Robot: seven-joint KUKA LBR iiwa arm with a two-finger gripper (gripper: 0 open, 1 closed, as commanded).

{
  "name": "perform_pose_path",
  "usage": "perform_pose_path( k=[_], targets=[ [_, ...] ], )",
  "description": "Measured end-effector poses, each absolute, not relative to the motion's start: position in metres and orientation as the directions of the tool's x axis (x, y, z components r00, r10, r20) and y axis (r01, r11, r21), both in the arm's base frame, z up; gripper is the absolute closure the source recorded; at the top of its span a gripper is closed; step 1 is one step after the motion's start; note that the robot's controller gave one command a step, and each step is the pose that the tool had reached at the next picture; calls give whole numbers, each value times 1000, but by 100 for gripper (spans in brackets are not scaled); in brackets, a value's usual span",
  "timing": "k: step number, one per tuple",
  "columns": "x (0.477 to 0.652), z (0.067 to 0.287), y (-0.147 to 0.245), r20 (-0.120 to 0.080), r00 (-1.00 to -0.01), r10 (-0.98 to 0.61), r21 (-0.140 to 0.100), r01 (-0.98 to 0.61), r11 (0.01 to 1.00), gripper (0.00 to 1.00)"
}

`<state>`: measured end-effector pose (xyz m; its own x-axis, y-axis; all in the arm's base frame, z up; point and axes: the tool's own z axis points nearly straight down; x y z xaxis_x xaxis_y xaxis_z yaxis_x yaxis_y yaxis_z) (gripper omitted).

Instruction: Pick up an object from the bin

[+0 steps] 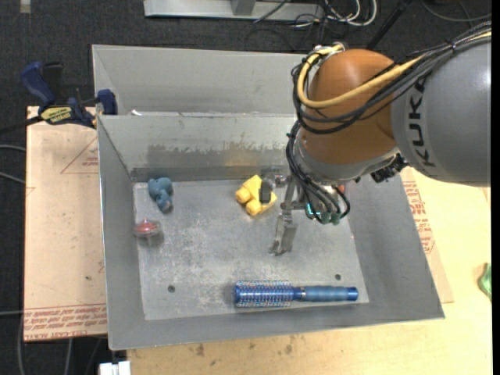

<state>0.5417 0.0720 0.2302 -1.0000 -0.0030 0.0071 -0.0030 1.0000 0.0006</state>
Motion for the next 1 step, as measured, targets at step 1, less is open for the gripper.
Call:
perform_pose_path(
  k=[1],
  targets=[
    [494, 68, 51, -4, -948, -318, 1, -318, 948, 0]
  ],
)
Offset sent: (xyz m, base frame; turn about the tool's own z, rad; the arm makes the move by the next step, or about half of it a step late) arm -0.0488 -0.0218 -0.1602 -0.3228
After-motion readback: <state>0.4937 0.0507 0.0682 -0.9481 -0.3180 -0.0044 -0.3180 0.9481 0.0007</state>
